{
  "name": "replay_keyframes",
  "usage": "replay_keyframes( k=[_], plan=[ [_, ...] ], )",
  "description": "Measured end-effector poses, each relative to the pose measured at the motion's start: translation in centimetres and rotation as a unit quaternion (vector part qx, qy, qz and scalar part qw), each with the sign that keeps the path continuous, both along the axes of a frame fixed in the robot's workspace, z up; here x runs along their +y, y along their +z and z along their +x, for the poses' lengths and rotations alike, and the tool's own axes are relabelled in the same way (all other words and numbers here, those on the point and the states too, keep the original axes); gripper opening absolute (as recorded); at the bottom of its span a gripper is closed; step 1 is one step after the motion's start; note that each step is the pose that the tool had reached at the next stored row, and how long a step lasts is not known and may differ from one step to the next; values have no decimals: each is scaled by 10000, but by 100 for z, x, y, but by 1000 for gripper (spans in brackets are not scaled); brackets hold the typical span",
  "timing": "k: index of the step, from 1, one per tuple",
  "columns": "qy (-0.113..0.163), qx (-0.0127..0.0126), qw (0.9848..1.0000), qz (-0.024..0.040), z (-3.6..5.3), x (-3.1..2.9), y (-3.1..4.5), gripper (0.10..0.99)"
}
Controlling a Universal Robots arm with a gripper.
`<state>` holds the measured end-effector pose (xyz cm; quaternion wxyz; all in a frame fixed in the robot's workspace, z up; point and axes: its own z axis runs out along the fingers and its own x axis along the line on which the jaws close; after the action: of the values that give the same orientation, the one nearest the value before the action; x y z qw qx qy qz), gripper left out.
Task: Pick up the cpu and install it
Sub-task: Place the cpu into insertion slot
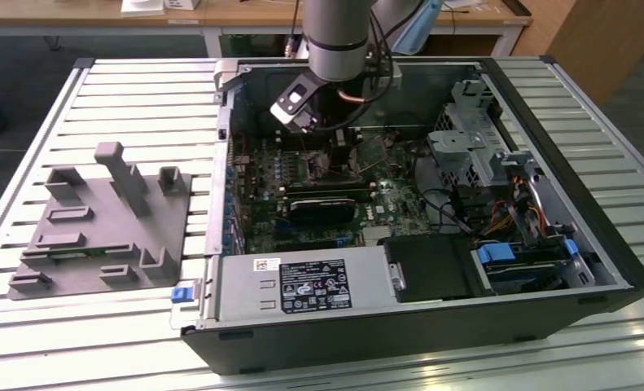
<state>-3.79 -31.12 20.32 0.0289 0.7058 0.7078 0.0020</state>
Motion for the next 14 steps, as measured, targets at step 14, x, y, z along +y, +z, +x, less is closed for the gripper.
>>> replay_keyframes(
  k=[14],
  plan=[
    [0, 1, 10000, -1, -8, 0, -74, 529]
  ],
)
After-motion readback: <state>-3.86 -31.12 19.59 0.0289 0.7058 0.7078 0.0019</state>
